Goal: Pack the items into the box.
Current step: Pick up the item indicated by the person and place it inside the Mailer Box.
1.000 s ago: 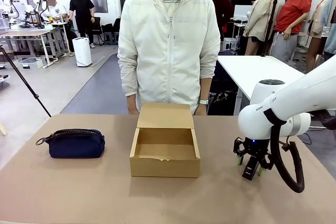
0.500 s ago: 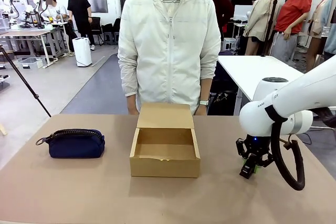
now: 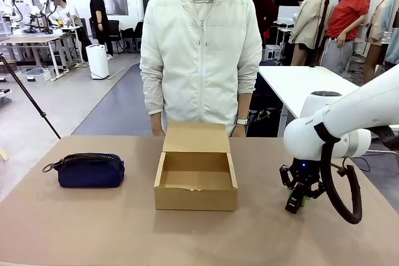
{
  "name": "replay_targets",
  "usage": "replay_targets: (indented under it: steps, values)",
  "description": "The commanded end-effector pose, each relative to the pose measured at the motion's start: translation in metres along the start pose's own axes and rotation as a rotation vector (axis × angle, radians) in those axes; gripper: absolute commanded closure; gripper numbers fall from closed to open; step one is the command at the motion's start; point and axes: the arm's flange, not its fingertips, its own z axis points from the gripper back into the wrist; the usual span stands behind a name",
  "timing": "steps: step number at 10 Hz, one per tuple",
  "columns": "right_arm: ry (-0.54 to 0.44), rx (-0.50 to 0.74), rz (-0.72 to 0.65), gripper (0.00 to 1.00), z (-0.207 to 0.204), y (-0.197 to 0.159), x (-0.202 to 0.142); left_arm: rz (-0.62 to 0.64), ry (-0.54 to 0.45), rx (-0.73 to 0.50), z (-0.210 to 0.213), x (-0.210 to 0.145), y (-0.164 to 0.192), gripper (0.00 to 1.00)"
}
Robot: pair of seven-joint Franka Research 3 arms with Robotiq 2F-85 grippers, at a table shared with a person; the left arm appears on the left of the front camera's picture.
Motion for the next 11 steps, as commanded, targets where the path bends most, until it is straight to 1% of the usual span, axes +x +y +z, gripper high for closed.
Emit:
replay_targets:
  steps: [1,2,3,4,5,6,7,11]
  values:
    - [0.075,-0.001,0.118,1.00,0.062,-0.009,-0.001,-0.012,-0.006,-0.021,0.001,0.001,0.000,0.00]
    - [0.080,-0.038,0.162,1.00,0.102,-0.019,-0.004,-0.012,-0.006,-0.021,0.001,0.001,0.000,0.00]
    - [0.070,-0.047,0.223,1.00,0.139,-0.028,-0.009,-0.012,-0.006,-0.021,0.001,0.001,0.000,0.00]
    - [0.013,-0.017,0.265,1.00,0.171,-0.039,-0.013,-0.012,-0.006,-0.021,0.001,0.001,0.000,0.00]
    - [-0.006,0.014,0.266,1.00,0.187,-0.046,-0.017,-0.012,-0.006,-0.021,0.001,0.001,0.000,0.00]
    - [-0.003,0.069,0.250,1.00,0.187,-0.051,-0.017,-0.012,-0.006,-0.021,0.001,0.001,0.000,0.00]
    - [0.021,-0.012,0.236,1.00,0.181,-0.040,-0.023,-0.012,-0.006,-0.021,0.001,0.001,0.000,0.00]
    - [0.020,-0.009,0.247,1.00,0.186,-0.044,-0.025,-0.012,-0.006,-0.021,0.001,0.001,0.000,0.00]
